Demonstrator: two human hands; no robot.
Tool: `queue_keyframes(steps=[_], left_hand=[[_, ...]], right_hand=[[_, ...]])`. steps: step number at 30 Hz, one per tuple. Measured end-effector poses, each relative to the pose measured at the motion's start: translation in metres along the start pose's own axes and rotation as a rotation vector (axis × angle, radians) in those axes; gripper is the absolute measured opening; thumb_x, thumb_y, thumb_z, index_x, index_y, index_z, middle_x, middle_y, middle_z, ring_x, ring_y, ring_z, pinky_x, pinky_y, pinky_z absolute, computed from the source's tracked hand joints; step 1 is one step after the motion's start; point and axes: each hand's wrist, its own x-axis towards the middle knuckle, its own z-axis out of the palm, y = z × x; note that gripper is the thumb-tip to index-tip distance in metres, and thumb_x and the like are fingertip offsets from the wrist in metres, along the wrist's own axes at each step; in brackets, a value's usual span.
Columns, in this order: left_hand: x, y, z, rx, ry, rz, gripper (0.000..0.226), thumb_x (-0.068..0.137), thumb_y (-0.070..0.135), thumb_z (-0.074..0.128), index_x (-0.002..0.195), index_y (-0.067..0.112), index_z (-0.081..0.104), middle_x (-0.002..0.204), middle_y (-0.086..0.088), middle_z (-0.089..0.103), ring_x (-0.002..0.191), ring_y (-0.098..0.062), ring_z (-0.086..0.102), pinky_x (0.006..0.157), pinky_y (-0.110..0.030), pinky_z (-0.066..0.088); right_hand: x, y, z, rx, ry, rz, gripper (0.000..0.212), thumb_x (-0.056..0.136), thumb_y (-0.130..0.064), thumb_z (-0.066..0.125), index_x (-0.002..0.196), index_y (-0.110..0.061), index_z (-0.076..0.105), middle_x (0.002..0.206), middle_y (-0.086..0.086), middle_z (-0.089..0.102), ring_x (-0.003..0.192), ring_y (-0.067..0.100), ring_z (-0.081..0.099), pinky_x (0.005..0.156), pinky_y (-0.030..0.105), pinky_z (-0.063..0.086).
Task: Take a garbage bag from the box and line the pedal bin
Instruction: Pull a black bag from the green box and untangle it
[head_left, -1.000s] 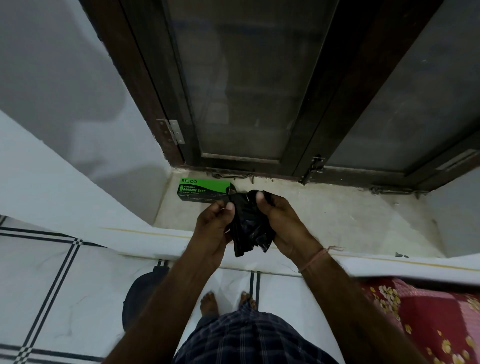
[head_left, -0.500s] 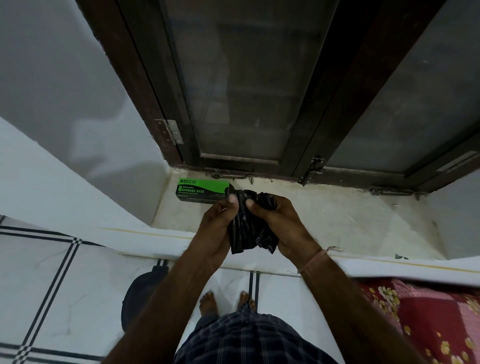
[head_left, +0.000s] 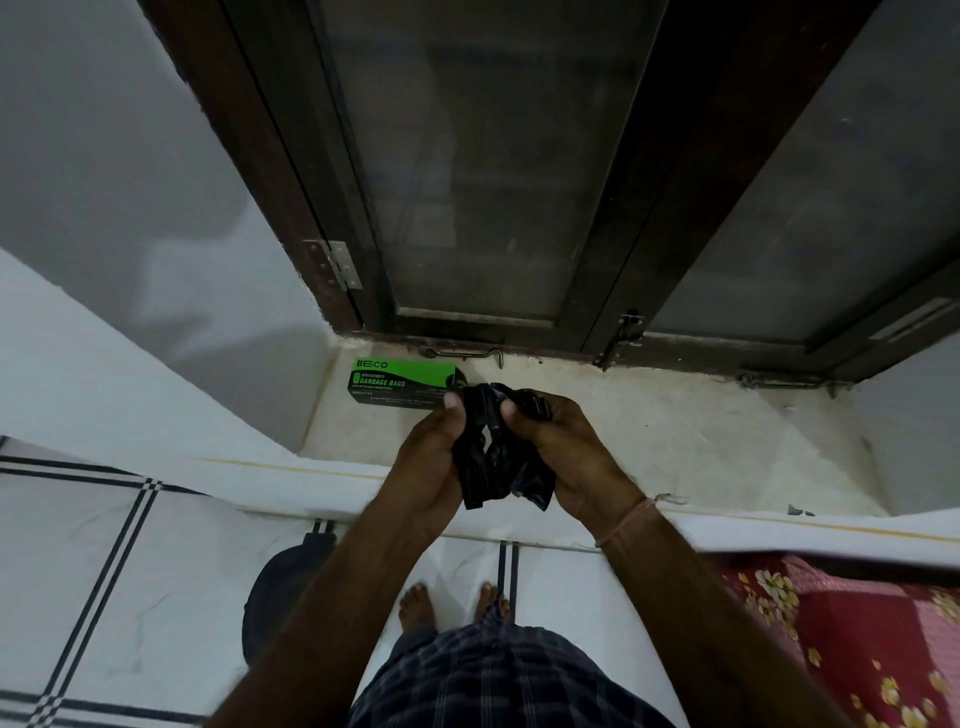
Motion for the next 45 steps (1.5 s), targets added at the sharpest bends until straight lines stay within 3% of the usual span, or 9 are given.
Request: queue_keyframes(steps=[7,13,19,24,28,32,37,43,45], left_hand=[[0.0,0.003,-0.007,0.106,0.057,0.059,0.024,0.1,0.018,0.058,0.115,0.004,0.07,0.112,-0.018,0.076,0.105,-0.031,0.073,0.088,-0.042,0.059],[-0.002,0.006,-0.011,0.195,0.057,0.122,0.022,0.1,0.016,0.058,0.113,0.003,0.071,0.109,-0.018,0.077,0.102,-0.03,0.075,0.086,-0.038,0.06],[0.0,0.006,-0.001,0.04,-0.006,0.029,0.022,0.103,0.013,0.051,0.11,0.003,0.069,0.098,-0.012,0.077,0.088,-0.021,0.075,0.074,-0.031,0.062],[-0.003,0.006,-0.001,-0.121,-0.045,-0.036,0.028,0.106,0.012,0.042,0.087,0.006,0.062,0.063,-0.001,0.064,0.058,-0.009,0.068,0.063,-0.025,0.06],[0.001,0.006,-0.001,-0.149,-0.054,-0.025,0.027,0.107,0.01,0.041,0.093,0.007,0.065,0.07,-0.002,0.066,0.066,-0.011,0.069,0.07,-0.026,0.061],[0.007,0.008,-0.009,-0.221,-0.039,0.026,0.029,0.108,0.013,0.036,0.094,0.012,0.061,0.074,-0.001,0.053,0.064,-0.01,0.058,0.074,-0.028,0.058],[0.013,0.006,-0.015,-0.174,-0.01,0.144,0.018,0.1,0.022,0.05,0.104,0.009,0.061,0.071,0.0,0.055,0.065,-0.011,0.056,0.08,-0.031,0.057],[0.013,0.021,-0.038,-0.041,0.106,0.243,0.023,0.107,0.015,0.043,0.087,0.01,0.053,0.064,-0.001,0.049,0.049,-0.009,0.046,0.048,-0.021,0.047],[0.014,0.024,-0.046,0.02,0.13,0.258,0.022,0.107,0.015,0.042,0.088,0.01,0.052,0.068,-0.003,0.046,0.046,-0.006,0.045,0.045,-0.019,0.042]], right_hand=[[-0.003,-0.001,-0.003,0.014,-0.085,0.034,0.031,0.099,-0.02,0.064,0.118,0.004,0.071,0.114,0.027,0.074,0.107,0.037,0.073,0.096,0.042,0.059],[-0.005,-0.013,-0.006,-0.162,-0.171,0.064,0.024,0.093,-0.023,0.072,0.09,0.001,0.073,0.082,0.012,0.076,0.077,0.023,0.074,0.07,0.031,0.06],[-0.003,-0.008,0.0,0.035,-0.188,0.118,0.023,0.101,-0.014,0.059,0.112,0.002,0.071,0.096,0.012,0.077,0.09,0.022,0.074,0.081,0.029,0.06],[-0.006,-0.009,0.005,0.178,-0.18,0.106,0.042,0.105,-0.011,0.048,0.075,-0.014,0.077,0.078,0.005,0.076,0.075,0.016,0.074,0.072,0.024,0.059],[-0.008,-0.008,0.011,0.259,-0.175,0.074,0.049,0.106,-0.013,0.046,0.069,-0.017,0.078,0.075,0.002,0.075,0.074,0.014,0.074,0.074,0.024,0.06],[-0.003,-0.005,0.008,0.365,-0.131,0.007,0.023,0.092,-0.022,0.055,0.078,-0.008,0.066,0.08,0.006,0.065,0.078,0.016,0.065,0.081,0.025,0.056],[0.001,0.008,0.016,0.456,-0.126,0.019,0.022,0.097,-0.025,0.052,0.086,-0.008,0.06,0.085,0.006,0.067,0.085,0.022,0.067,0.091,0.037,0.056],[0.006,-0.004,0.008,0.583,-0.004,0.073,0.031,0.107,-0.021,0.04,0.082,-0.012,0.055,0.061,-0.002,0.05,0.048,0.009,0.051,0.064,0.029,0.059],[0.007,-0.01,-0.004,0.548,-0.007,0.068,0.027,0.105,-0.024,0.041,0.084,-0.013,0.054,0.06,-0.004,0.048,0.042,0.005,0.042,0.047,0.021,0.049]])
